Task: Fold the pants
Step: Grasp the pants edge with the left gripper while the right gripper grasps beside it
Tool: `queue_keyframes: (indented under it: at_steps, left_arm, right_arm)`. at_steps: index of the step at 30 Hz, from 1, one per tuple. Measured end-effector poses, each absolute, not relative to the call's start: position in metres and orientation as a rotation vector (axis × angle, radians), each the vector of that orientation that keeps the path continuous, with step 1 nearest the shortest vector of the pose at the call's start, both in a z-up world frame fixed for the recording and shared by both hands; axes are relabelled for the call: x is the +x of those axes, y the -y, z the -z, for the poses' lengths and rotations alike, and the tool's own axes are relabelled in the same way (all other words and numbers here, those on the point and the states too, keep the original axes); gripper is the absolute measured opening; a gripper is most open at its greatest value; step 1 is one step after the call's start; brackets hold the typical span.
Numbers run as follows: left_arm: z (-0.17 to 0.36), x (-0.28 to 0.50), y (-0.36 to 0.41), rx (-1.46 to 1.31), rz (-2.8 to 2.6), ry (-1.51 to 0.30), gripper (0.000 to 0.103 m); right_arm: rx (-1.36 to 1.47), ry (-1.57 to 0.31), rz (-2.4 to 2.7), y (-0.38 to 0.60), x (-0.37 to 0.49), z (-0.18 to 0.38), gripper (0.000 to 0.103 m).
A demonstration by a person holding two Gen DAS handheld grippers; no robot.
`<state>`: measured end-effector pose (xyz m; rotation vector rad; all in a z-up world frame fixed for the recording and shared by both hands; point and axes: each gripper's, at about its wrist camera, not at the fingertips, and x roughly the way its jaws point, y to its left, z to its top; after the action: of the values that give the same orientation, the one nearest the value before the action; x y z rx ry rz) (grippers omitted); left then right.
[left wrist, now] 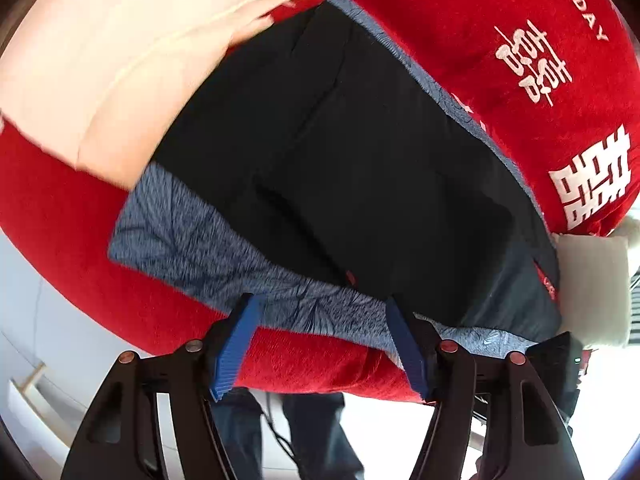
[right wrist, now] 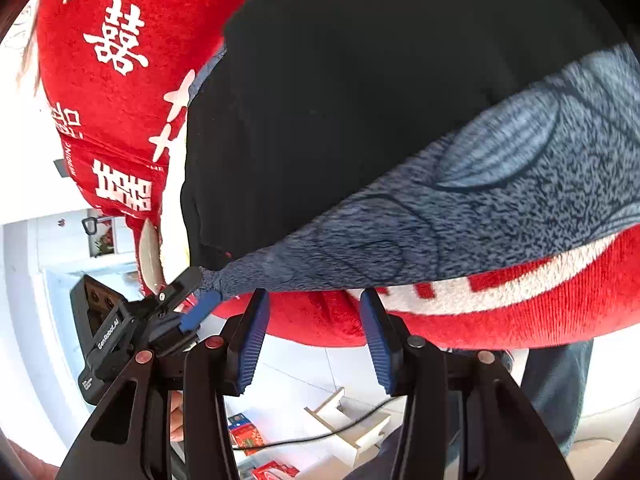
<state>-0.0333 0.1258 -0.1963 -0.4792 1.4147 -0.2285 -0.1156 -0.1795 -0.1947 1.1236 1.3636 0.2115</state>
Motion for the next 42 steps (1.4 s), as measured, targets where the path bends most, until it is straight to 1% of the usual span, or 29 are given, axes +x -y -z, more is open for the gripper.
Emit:
queue_keyframes:
  at_steps: [2,3,4,8,13,19,23,24,25,26,27,28,29,30,31,33,35,39,42]
  left_arm:
    - [0.201,-0.037,-0.128,-0.518,0.239,-1.432,0.069]
    - [0.203,-0.039,-0.130,-0.540,0.240,-1.445,0.075]
    - [0.204,-0.041,-0.134,-0.567,0.238,-1.450,0.078]
    - [0.204,-0.044,-0.149,-0.637,0.225,-1.455,0.078]
    - [0.209,-0.026,-0.163,-0.702,0.197,-1.427,0.078]
    - [0.223,-0.019,-0.166,-0.762,0.155,-1.430,0.078]
    - [0.223,-0.020,-0.163,-0.743,0.145,-1.421,0.078]
    - [0.223,-0.020,-0.163,-0.729,0.140,-1.421,0.077]
    - [0.222,-0.019,-0.161,-0.703,0.132,-1.422,0.066]
    - [0.220,-0.019,-0.159,-0.675,0.122,-1.423,0.056]
    - [0.219,-0.018,-0.159,-0.649,0.115,-1.425,0.037]
    - [0.219,-0.017,-0.162,-0.645,0.115,-1.427,0.022]
    - [0.219,-0.016,-0.164,-0.664,0.134,-1.437,0.019]
    - [0.218,-0.016,-0.166,-0.679,0.136,-1.439,0.017]
    - [0.215,-0.016,-0.167,-0.674,0.136,-1.438,0.013]
    - [0.205,-0.014,-0.164,-0.640,0.148,-1.428,0.013]
    - [0.195,-0.010,-0.161,-0.632,0.161,-1.419,0.013]
    - [0.167,0.001,-0.155,-0.640,0.177,-1.397,0.013]
    - [0.141,0.017,-0.149,-0.638,0.182,-1.365,0.013]
  right_arm:
    - [1.128,-1.346,-0.229,0.182,-0.118,0.202,0.052]
    - [1.131,-1.335,-0.236,0.183,-0.119,0.205,0.052]
    - [1.147,-1.323,-0.251,0.183,-0.119,0.206,0.052]
    - [1.214,-1.255,-0.277,0.188,-0.118,0.206,0.053]
    - [1.307,-1.182,-0.277,0.196,-0.109,0.203,0.054]
    - [1.312,-1.196,-0.262,0.204,-0.118,0.206,0.054]
    - [1.388,-1.151,-0.236,0.226,-0.133,0.215,0.054]
    - [1.429,-1.134,-0.233,0.231,-0.134,0.218,0.054]
    - [1.469,-1.122,-0.231,0.235,-0.137,0.221,0.054]
    - [1.492,-1.123,-0.224,0.238,-0.138,0.224,0.045]
    - [1.516,-1.133,-0.194,0.241,-0.140,0.226,0.034]
    - [1.526,-1.152,-0.141,0.243,-0.142,0.226,0.011]
    - [1.527,-1.164,-0.111,0.244,-0.142,0.225,0.011]
    - [1.495,-1.181,-0.081,0.245,-0.141,0.218,0.011]
    - [1.439,-1.200,-0.073,0.243,-0.136,0.208,0.011]
    - [1.263,-1.231,-0.083,0.236,-0.121,0.177,0.010]
    - [1.152,-1.233,-0.109,0.236,-0.108,0.148,0.010]
    - [1.039,-1.225,-0.162,0.245,-0.077,0.107,0.010]
    - [0.969,-1.240,-0.209,0.258,-0.055,0.089,0.010]
